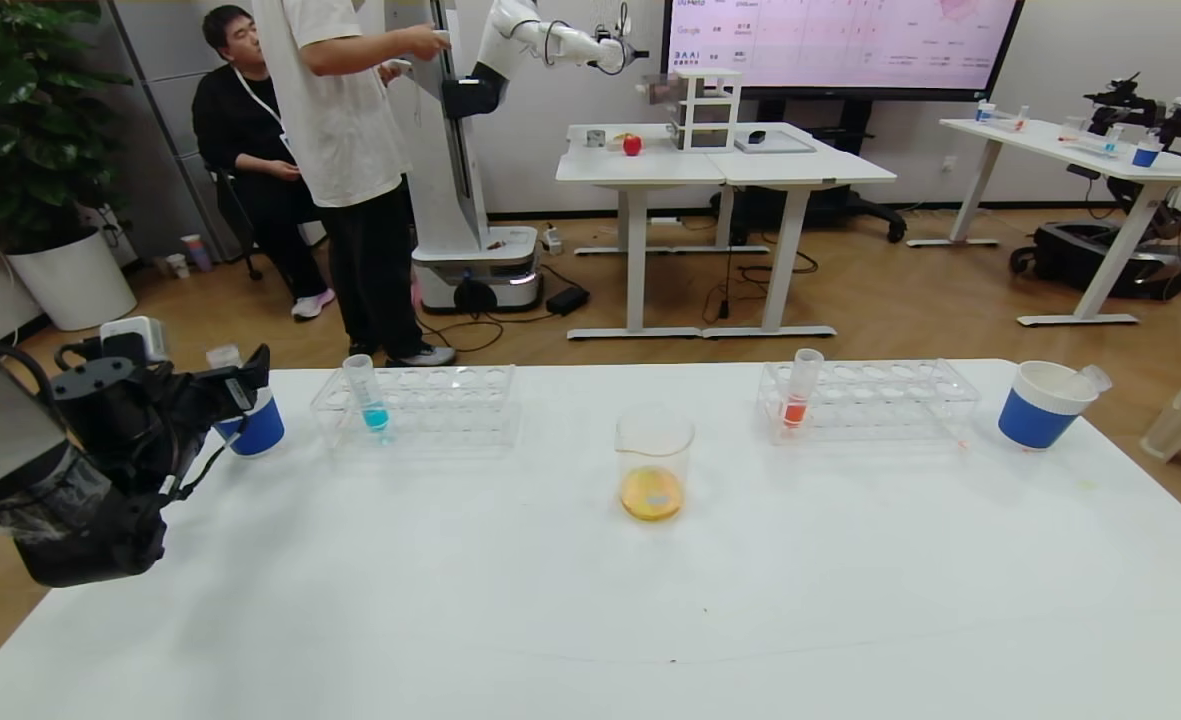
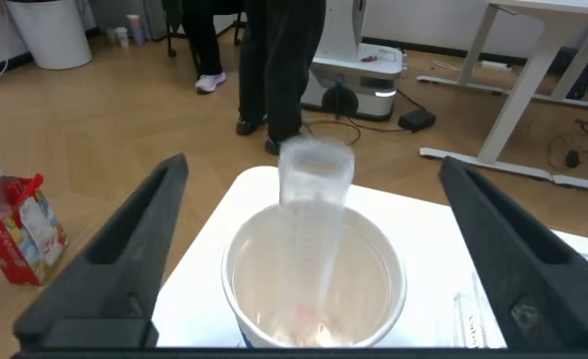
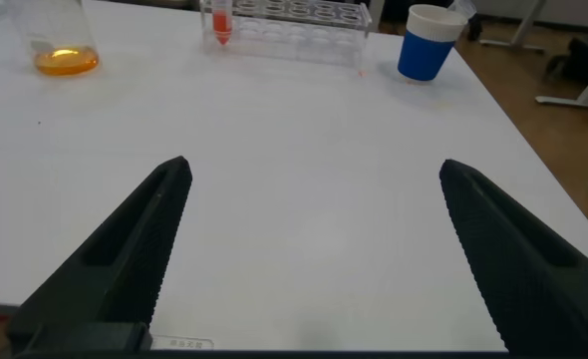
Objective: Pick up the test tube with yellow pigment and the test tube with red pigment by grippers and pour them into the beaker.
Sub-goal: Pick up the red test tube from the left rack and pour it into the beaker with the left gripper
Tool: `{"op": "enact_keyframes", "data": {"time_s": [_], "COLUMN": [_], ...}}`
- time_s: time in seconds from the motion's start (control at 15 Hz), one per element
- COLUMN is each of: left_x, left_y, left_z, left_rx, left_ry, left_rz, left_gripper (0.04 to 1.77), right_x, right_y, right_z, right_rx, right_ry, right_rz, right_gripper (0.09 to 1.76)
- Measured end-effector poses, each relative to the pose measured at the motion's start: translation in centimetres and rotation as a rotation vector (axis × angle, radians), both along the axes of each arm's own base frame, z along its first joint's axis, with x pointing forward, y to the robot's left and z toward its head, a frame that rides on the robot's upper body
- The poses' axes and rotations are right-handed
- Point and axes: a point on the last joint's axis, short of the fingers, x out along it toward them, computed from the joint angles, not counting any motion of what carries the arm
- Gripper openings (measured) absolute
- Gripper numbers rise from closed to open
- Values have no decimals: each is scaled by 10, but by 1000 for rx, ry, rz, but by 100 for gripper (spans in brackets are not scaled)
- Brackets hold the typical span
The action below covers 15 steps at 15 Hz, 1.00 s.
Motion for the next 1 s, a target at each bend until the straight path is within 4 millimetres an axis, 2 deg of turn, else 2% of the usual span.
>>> {"op": "enact_keyframes", "data": {"time_s": [0.13,0.33,0.6,0.8,1.0], "left_x": [1,0,-8,-26,-49], "left_y": [0,-14,-65,-105,-125], "left_z": [6,32,69,91,112], "left_rx": [8,21,19,42,69], "left_ry": [-29,-87,-80,-55,-62], "left_rz": [-1,-35,-157,-255,-310], "left_gripper": [175,175,175,175,175], "right_x": [0,0,0,0,0], "right_y": [0,0,0,0,0], "right_z": [0,0,0,0,0], "right_rx": [0,0,0,0,0], "right_ry": [0,0,0,0,0], "right_rz": [0,0,0,0,0], "right_gripper": [174,174,174,174,174]}}
